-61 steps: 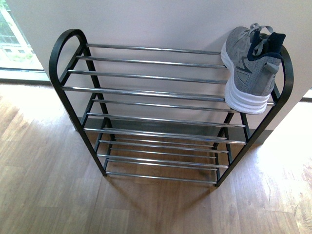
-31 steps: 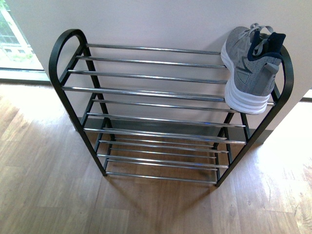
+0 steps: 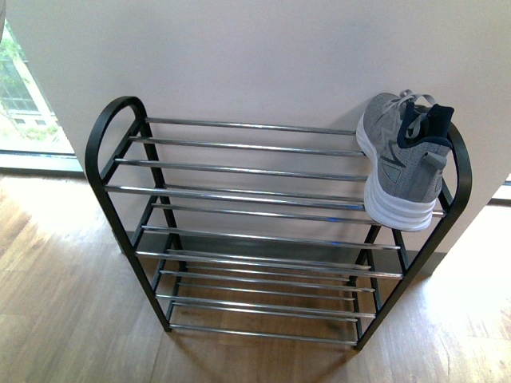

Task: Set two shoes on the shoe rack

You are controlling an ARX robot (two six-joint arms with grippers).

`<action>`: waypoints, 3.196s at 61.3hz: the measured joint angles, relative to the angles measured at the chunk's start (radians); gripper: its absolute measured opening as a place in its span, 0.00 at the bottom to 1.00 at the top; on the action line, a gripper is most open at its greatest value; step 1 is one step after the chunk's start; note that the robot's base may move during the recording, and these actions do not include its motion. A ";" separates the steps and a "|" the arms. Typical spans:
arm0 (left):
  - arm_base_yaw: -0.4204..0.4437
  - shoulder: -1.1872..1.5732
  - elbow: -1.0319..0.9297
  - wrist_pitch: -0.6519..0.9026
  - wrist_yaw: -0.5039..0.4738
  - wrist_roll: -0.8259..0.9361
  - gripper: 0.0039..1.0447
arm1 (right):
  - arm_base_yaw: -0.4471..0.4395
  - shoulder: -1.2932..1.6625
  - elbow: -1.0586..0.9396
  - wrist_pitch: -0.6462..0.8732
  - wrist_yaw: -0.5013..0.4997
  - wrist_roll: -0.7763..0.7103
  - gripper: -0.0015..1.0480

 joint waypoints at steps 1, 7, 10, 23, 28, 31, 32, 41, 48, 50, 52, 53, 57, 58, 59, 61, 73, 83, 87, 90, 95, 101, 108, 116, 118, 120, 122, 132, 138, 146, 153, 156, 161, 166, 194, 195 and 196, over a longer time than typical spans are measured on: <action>0.000 0.000 0.000 0.000 0.000 0.000 0.02 | 0.003 -0.011 -0.009 -0.002 0.002 0.000 0.01; 0.000 0.000 0.000 0.000 0.000 0.000 0.02 | 0.056 -0.063 -0.045 -0.019 0.068 0.000 0.01; 0.000 0.000 0.000 0.000 0.000 0.000 0.02 | 0.069 -0.085 -0.058 -0.026 0.069 0.000 0.01; 0.000 0.000 0.000 0.000 -0.001 0.000 0.02 | 0.079 -0.193 -0.113 -0.082 0.075 0.000 0.01; 0.000 0.000 0.000 0.000 0.000 0.000 0.02 | 0.079 -0.232 -0.128 -0.108 0.075 0.000 0.01; 0.000 0.000 0.000 0.000 0.001 0.000 0.02 | 0.079 -0.260 -0.137 -0.126 0.075 0.000 0.01; 0.000 0.000 0.000 0.000 0.001 0.000 0.02 | 0.079 -0.271 -0.140 -0.134 0.075 0.000 0.01; 0.000 0.000 0.000 0.000 0.000 0.000 0.02 | 0.079 -0.352 -0.163 -0.192 0.076 0.000 0.01; 0.000 0.000 0.000 0.000 0.000 0.000 0.02 | 0.080 -0.372 -0.189 -0.168 0.079 0.001 0.01; 0.000 0.000 0.000 0.000 0.000 0.000 0.02 | 0.080 -0.385 -0.189 -0.182 0.076 0.000 0.01; 0.000 0.000 0.000 0.000 0.001 0.000 0.02 | 0.080 -0.402 -0.189 -0.198 0.078 0.000 0.01; 0.000 0.000 0.000 0.000 0.001 0.000 0.02 | 0.080 -0.409 -0.189 -0.203 0.078 0.000 0.01; 0.000 0.000 0.000 0.000 0.000 0.000 0.02 | 0.080 -0.451 -0.189 -0.240 0.078 0.000 0.01; 0.000 0.000 0.000 0.000 0.000 0.000 0.02 | 0.080 -0.457 -0.189 -0.246 0.078 0.000 0.01; 0.000 0.000 0.000 0.000 0.000 0.000 0.02 | 0.080 -0.469 -0.189 -0.256 0.078 0.000 0.01; 0.000 0.000 0.000 0.000 0.000 0.000 0.02 | 0.080 -0.485 -0.189 -0.272 0.078 0.000 0.01; 0.000 0.000 0.000 0.000 0.000 0.000 0.02 | 0.080 -0.571 -0.189 -0.356 0.078 0.000 0.01; 0.000 0.000 0.000 0.000 0.000 0.000 0.02 | 0.080 -0.628 -0.189 -0.412 0.078 0.000 0.01; 0.000 0.000 0.000 0.000 0.000 0.000 0.02 | 0.080 -0.650 -0.189 -0.433 0.078 0.000 0.01; 0.000 0.000 0.000 0.000 0.000 0.000 0.02 | 0.080 -0.666 -0.189 -0.447 0.078 0.000 0.01; 0.000 0.000 0.000 0.000 0.000 0.000 0.02 | 0.080 -0.687 -0.189 -0.470 0.078 0.000 0.01; 0.000 0.000 0.000 0.000 0.000 0.000 0.02 | 0.080 -0.713 -0.189 -0.495 0.078 0.000 0.01; 0.000 0.000 0.000 0.000 0.000 0.000 0.02 | 0.080 -0.743 -0.189 -0.526 0.078 0.000 0.01; 0.000 0.000 0.000 0.000 0.000 0.000 0.02 | 0.080 -0.824 -0.189 -0.632 0.077 0.000 0.01; 0.000 0.000 0.000 0.000 0.000 0.000 0.02 | 0.080 -0.867 -0.189 -0.685 0.076 0.001 0.01; 0.000 0.000 0.000 0.000 0.000 0.000 0.02 | 0.080 -0.899 -0.189 -0.709 0.078 0.000 0.01; 0.000 0.000 0.000 0.000 0.000 0.000 0.02 | 0.080 -0.920 -0.189 -0.714 0.078 0.000 0.01; 0.000 0.000 0.000 0.000 0.001 0.000 0.02 | 0.080 -0.931 -0.189 -0.720 0.078 0.000 0.01; 0.000 0.000 0.000 0.000 0.000 0.000 0.02 | 0.080 -0.932 -0.189 -0.720 0.078 0.000 0.01; 0.000 0.000 0.000 0.000 0.000 0.000 0.02 | 0.080 -0.932 -0.189 -0.720 0.078 0.000 0.04; 0.000 0.000 0.000 0.000 0.000 0.000 0.02 | 0.080 -0.932 -0.189 -0.720 0.078 0.000 0.23; 0.000 0.000 0.000 0.000 0.000 0.000 0.02 | 0.080 -0.932 -0.189 -0.720 0.078 0.000 0.29; 0.000 0.000 0.000 0.000 0.000 0.000 0.02 | 0.080 -0.932 -0.189 -0.720 0.078 0.000 0.43; 0.000 0.000 0.000 0.000 0.000 0.000 0.02 | 0.080 -0.932 -0.189 -0.720 0.078 0.000 0.56; -0.040 0.020 0.017 -0.072 -0.149 -0.210 0.02 | 0.080 -0.932 -0.189 -0.720 0.078 0.001 0.91; -0.045 0.028 0.022 -0.084 -0.148 -0.266 0.02 | 0.081 -0.932 -0.189 -0.720 0.078 0.001 0.91; -0.048 0.032 0.024 -0.087 -0.148 -0.294 0.02 | 0.081 -0.932 -0.189 -0.720 0.078 0.001 0.91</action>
